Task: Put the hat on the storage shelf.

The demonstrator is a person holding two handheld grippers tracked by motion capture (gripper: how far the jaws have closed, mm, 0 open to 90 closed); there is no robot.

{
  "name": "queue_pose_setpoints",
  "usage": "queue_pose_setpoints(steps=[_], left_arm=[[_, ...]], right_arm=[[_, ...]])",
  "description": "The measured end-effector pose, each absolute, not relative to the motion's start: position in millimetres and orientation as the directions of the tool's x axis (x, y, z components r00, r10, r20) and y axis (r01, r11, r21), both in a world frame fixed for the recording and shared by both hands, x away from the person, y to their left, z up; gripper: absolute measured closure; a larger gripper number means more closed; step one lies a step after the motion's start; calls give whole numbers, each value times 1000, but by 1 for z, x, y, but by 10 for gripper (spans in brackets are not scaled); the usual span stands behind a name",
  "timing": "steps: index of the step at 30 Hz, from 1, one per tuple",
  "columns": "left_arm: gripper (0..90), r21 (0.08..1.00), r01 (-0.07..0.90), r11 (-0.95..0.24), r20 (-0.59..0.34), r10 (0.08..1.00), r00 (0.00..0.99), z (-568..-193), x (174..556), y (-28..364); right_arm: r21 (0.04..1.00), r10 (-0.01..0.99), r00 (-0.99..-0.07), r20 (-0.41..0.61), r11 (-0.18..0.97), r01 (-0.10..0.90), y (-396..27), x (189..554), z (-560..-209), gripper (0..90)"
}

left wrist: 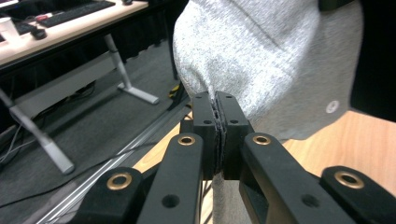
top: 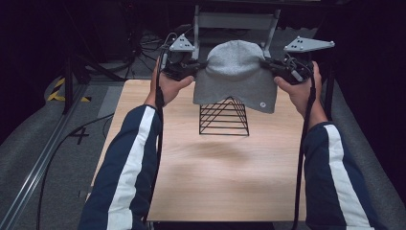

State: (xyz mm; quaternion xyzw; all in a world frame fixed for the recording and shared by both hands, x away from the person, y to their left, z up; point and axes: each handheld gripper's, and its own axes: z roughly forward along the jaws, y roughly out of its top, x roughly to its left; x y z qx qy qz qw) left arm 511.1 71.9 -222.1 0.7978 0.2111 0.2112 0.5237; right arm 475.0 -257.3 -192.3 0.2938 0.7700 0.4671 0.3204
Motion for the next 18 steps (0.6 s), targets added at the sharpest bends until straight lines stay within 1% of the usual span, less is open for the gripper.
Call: queue_pose_setpoints(steps=[9,13,18], left_arm=[[880,932,89,-351,122,536,836,-222,499,81],[880,931,107,-349,103,532,840,-232,497,83],[880,923,108,-370,113,527,842,-245,499,80]], right_arm=[[908,738,-633,-233,399,131,-255,465,-191,855],[906,733,-641,-228,400,136,-255,464,-196,855],[899,733,-639,-232,412,146,-254,465,-207,855]])
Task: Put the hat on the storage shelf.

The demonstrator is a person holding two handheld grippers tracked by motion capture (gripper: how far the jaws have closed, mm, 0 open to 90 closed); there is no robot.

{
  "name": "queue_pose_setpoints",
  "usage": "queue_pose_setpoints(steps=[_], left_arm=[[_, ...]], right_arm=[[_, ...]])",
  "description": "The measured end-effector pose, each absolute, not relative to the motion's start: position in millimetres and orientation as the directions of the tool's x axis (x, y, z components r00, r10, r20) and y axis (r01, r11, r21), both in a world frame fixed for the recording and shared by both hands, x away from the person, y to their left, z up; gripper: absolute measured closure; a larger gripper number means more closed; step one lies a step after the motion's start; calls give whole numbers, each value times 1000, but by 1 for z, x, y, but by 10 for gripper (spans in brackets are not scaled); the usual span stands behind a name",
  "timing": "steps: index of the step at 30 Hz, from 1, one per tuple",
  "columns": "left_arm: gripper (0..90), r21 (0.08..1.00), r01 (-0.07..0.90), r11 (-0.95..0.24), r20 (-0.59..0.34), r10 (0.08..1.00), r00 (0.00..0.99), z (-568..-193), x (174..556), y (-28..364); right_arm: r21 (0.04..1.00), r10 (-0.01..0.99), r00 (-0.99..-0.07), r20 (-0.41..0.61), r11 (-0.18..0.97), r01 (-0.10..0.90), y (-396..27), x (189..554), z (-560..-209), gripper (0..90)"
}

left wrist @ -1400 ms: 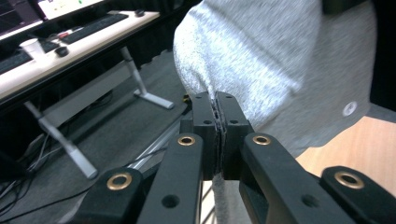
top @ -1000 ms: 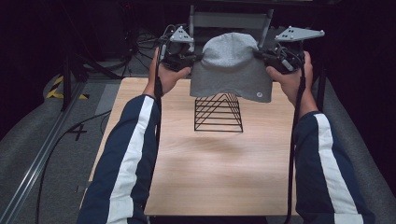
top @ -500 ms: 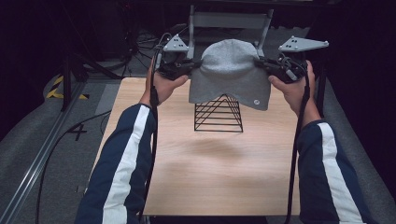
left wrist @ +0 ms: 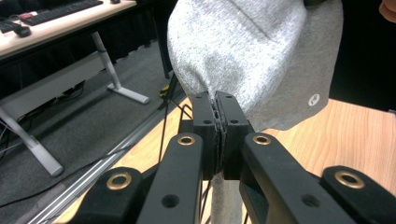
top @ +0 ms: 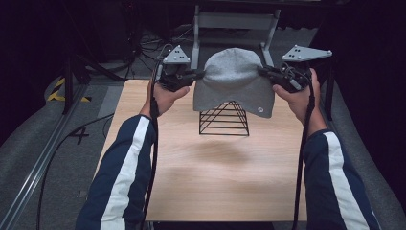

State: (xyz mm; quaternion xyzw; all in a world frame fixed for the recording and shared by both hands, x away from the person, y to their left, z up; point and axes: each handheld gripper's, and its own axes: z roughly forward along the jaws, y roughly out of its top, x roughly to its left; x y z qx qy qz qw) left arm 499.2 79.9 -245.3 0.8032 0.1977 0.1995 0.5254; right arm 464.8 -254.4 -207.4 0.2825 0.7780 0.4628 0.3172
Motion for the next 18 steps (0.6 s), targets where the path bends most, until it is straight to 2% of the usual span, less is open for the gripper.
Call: queue_pose_setpoints(steps=[18], left_arm=[[877,896,217,-387,38,555,831,-321,512,63]], right_arm=[[876,741,-652,-160,411,252,-261,482,-288,855]])
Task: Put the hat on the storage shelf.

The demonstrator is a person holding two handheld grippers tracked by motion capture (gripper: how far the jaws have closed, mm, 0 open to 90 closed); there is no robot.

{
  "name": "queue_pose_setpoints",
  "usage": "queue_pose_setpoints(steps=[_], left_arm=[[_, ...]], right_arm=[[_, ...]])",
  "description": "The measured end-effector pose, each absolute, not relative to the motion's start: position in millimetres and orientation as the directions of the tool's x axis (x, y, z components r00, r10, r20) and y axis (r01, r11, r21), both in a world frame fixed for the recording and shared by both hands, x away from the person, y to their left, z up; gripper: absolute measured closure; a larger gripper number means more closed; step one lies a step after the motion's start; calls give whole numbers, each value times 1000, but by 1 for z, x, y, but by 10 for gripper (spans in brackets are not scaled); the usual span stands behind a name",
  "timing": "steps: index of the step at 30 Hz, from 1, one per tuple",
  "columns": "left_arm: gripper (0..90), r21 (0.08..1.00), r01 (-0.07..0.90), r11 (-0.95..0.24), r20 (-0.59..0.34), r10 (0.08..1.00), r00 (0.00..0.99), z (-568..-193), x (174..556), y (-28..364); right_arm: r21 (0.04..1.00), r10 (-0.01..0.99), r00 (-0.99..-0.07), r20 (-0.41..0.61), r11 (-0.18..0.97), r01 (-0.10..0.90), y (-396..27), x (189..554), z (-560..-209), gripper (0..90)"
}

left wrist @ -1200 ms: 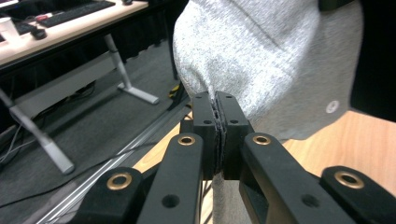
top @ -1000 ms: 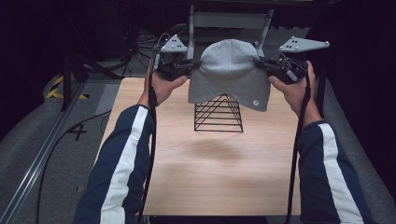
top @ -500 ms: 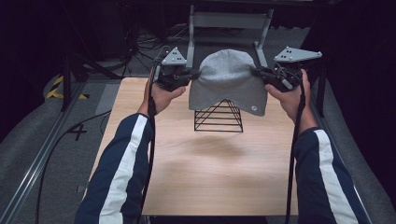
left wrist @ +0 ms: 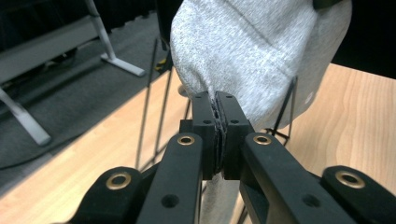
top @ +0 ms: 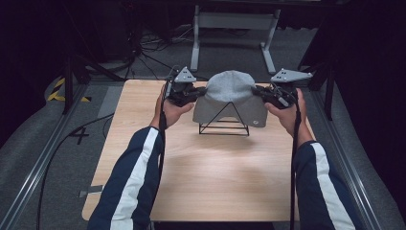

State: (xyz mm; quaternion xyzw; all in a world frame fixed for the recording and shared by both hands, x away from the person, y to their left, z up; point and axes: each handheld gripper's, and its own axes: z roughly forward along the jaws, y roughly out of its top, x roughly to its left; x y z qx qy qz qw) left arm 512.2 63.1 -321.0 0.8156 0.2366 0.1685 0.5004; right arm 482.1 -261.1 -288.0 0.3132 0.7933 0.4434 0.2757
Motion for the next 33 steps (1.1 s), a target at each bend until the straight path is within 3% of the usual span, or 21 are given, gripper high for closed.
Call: queue_pose_setpoints(steps=[21,30,33], left_arm=[[878,839,280,-467,45,572,819,-393,505,54],[884,826,308,-473,28,580,814,-409,506,53],[884,823,285,-491,62,577,814,-403,504,54]], right_arm=[[814,751,-650,-119,448,369,-258,483,-366,856],[811,758,-644,-105,440,385,-256,487,-377,854],[812,761,-639,-111,440,384,-255,486,-376,848]])
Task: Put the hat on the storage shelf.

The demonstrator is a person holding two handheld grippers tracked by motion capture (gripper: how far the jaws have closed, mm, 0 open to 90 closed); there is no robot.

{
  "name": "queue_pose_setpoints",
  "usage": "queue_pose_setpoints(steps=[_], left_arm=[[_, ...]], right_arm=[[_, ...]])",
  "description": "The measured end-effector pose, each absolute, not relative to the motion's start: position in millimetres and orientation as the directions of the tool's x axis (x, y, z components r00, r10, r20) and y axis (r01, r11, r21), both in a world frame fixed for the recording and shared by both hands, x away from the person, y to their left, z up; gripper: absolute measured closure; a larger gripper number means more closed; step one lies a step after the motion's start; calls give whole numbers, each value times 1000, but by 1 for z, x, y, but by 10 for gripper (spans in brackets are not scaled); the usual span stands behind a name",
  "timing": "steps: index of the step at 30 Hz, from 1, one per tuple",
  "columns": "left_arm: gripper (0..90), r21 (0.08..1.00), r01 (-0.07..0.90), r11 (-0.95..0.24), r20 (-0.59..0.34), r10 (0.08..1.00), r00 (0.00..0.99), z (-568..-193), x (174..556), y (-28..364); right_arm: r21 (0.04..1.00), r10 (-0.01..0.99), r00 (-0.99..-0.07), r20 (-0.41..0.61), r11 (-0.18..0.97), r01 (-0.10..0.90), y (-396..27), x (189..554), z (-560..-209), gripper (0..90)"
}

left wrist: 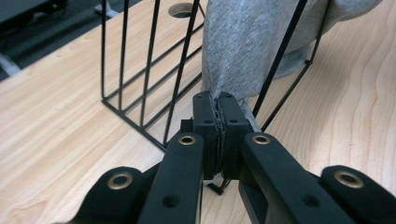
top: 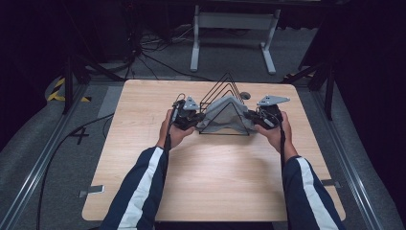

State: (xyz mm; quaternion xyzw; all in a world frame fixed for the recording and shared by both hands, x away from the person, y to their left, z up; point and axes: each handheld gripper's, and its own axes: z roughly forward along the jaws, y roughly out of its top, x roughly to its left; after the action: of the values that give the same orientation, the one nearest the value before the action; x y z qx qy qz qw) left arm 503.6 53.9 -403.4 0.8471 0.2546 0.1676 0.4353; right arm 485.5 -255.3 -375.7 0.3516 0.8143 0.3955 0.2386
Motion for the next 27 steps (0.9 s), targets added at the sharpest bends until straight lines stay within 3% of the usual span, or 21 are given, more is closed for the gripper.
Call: queue_pose_setpoints(steps=[27], left_arm=[[878,768,268,-582,159,578,800,-383,451,125]], right_arm=[[780,751,-629,-203,512,359,-282,448,-343,743]])
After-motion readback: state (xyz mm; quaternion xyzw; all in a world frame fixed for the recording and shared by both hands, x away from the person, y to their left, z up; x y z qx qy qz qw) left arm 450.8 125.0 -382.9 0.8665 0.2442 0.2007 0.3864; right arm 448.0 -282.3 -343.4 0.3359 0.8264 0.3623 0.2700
